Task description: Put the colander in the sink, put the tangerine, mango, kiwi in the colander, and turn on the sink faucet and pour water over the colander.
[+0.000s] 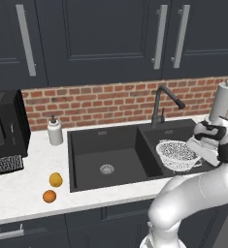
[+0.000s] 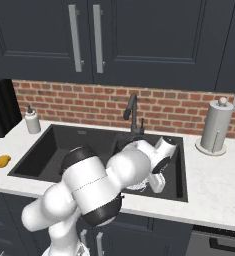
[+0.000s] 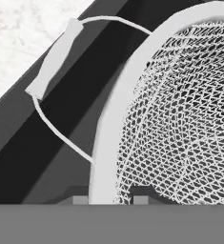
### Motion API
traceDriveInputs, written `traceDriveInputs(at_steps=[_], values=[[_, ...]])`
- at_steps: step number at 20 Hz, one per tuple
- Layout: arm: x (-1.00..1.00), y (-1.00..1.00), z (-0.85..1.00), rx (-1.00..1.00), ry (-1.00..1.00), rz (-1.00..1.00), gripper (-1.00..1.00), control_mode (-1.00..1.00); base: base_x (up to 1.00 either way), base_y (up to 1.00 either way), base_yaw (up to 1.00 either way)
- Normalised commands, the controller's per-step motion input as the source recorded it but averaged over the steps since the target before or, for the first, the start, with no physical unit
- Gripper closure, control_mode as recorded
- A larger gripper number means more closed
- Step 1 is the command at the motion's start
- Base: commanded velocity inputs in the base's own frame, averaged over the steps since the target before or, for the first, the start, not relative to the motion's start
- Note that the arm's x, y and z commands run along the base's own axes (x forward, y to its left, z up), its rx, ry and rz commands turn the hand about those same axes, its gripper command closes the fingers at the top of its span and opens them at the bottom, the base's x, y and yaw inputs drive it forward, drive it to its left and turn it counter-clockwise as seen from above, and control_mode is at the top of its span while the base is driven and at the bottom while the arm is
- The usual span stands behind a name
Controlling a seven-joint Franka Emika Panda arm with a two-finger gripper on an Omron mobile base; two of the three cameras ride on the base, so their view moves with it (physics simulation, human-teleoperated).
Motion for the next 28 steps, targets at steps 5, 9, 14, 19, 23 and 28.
traceDriveInputs(at_steps=[5, 9, 14, 19, 23, 28], values=[[0.00, -0.16, 0.00, 0.00, 0.00, 0.01, 1.00, -1.00, 0.00, 0.00, 0.00], [0.00, -0.04, -0.04, 0.00, 0.00, 0.00, 1.00, -1.00, 0.00, 0.00, 0.00], [0.11, 0.00, -0.19, 0.00, 0.00, 0.00, 1.00, -1.00, 0.00, 0.00, 0.00], [0.16, 0.03, -0.35, 0.00, -0.02, 0.00, 1.00, -1.00, 0.00, 0.00, 0.00], [0.15, 0.24, -0.37, 0.00, -0.04, 0.00, 1.00, -1.00, 0.00, 0.00, 0.00], [0.03, 0.45, -0.22, 0.00, -0.05, 0.00, -1.00, -1.00, 0.00, 0.00, 0.00]])
